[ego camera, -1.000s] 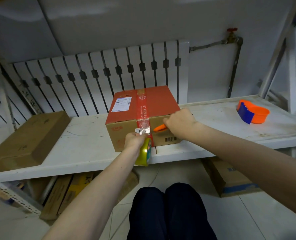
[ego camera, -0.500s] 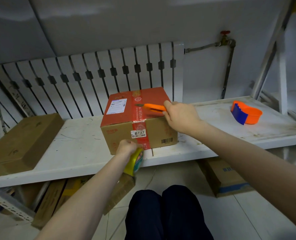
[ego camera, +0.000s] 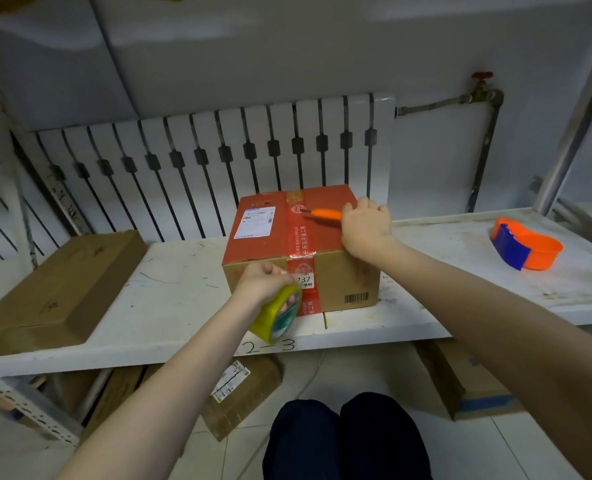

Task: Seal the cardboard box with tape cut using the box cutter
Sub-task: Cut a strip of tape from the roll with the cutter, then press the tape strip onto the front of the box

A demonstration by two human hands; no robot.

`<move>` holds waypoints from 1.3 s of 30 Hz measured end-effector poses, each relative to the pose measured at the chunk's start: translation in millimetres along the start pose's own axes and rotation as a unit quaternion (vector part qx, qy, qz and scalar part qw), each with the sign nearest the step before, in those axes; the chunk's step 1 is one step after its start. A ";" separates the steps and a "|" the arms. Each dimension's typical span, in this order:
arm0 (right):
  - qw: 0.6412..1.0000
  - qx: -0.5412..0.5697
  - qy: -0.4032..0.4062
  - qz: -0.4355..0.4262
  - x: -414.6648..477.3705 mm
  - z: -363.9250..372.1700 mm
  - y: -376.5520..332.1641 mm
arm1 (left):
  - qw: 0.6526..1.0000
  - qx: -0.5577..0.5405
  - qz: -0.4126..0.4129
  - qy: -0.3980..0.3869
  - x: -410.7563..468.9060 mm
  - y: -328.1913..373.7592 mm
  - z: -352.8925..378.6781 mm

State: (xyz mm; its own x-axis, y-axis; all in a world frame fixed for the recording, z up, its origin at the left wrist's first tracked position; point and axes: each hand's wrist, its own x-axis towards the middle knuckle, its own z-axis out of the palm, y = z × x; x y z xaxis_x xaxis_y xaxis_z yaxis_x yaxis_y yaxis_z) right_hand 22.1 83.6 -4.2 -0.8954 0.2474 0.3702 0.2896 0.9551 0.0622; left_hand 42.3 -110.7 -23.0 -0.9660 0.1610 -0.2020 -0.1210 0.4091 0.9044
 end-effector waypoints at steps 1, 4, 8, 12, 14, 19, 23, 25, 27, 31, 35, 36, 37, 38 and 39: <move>1.000 0.004 -0.005 0.011 3.5 0.8 0.1 | 1.000 -0.006 0.016 0.006 -1.7 6.4 -4.5; 0.998 0.034 -0.024 0.035 10.7 5.1 0.9 | 0.997 -0.001 0.070 0.038 -10.3 29.6 -17.5; 0.994 0.088 -0.046 0.035 10.5 10.0 -2.6 | 0.978 0.085 0.163 0.100 -11.3 56.7 -28.6; 0.988 0.149 0.019 -0.028 -1.3 6.1 -15.5 | 0.917 0.260 0.254 0.166 2.6 67.6 -29.7; 0.981 0.181 0.034 -0.059 -7.6 3.0 -19.7 | 0.876 0.353 0.280 0.172 14.6 65.0 -30.8; 0.964 0.243 0.037 -0.100 -16.5 -0.7 -20.0 | 0.818 0.465 0.309 0.142 49.7 51.8 -36.8; 0.960 0.258 0.016 -0.108 -17.1 -0.3 -17.3 | 0.815 0.501 0.279 0.085 70.4 42.4 -39.0; 0.960 0.259 0.003 -0.106 -17.0 2.3 -13.6 | 0.800 0.525 0.281 0.078 79.4 39.4 -41.1; 0.960 0.259 -0.002 -0.103 -16.9 6.1 -9.4 | 0.786 0.542 0.288 0.072 87.0 36.2 -43.5; 0.961 0.259 0.007 -0.102 -16.9 11.4 -5.2 | 0.788 0.534 0.300 0.060 96.0 26.4 -47.1; 0.958 0.265 0.020 -0.105 -21.8 14.4 -4.8 | 0.816 0.501 0.281 0.060 95.2 23.5 -45.3; 0.958 0.266 0.019 -0.107 -24.1 15.6 -5.3 | 0.828 0.487 0.271 0.055 93.8 23.7 -44.2; 0.958 0.265 0.018 -0.110 -26.3 16.9 -6.0 | 0.837 0.479 0.261 0.052 92.2 24.7 -43.2; 0.958 0.261 0.018 -0.113 -28.3 18.2 -6.9 | 0.840 0.476 0.256 0.056 90.2 25.7 -41.9; 0.959 0.258 0.017 -0.116 -30.0 19.2 -7.8 | 0.842 0.471 0.255 0.069 87.9 26.5 -40.9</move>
State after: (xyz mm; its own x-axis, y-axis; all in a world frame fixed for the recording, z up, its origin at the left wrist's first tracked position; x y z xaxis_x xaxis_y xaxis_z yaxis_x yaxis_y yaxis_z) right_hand 40.2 71.8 -33.6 -0.9010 0.0219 0.4333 -0.1299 0.9393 -0.3175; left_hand -55.1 -122.4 -1.4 -0.8625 0.4525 0.2266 0.4897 0.8592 0.1482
